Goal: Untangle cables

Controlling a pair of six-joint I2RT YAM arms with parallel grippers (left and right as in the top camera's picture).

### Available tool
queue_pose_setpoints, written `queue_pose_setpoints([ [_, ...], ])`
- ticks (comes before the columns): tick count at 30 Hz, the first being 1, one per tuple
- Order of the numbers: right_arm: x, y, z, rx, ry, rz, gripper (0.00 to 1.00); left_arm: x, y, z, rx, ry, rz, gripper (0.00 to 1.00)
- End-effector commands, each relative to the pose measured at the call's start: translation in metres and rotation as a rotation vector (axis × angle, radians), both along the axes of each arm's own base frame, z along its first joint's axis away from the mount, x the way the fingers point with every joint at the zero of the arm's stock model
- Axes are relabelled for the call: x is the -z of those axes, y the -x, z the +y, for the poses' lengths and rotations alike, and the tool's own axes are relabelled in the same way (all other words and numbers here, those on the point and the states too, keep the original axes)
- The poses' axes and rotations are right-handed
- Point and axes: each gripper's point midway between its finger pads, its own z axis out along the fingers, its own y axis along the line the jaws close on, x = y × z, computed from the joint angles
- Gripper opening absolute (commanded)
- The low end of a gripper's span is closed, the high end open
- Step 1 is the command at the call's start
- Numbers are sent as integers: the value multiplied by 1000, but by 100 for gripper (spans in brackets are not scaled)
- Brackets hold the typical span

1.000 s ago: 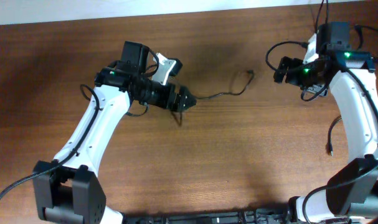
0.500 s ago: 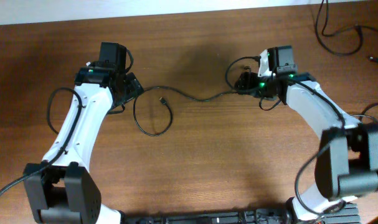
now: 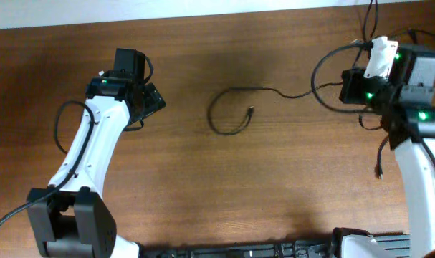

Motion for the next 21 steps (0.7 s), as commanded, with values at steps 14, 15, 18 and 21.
queue_pose_setpoints([
  [14,123,20,95,-126,490,427,4,-5,-1,2,-16,-4,-19,99],
  [15,106,26,72,-65,508,430,4,-6,-1,2,-16,-4,-19,99],
  [18,78,51,85,-115,286,407,83,-6,-1,2,-16,-4,-19,99],
  [21,72,47,92,-134,252,384,99,-5,-1,2,-16,-4,-19,99],
])
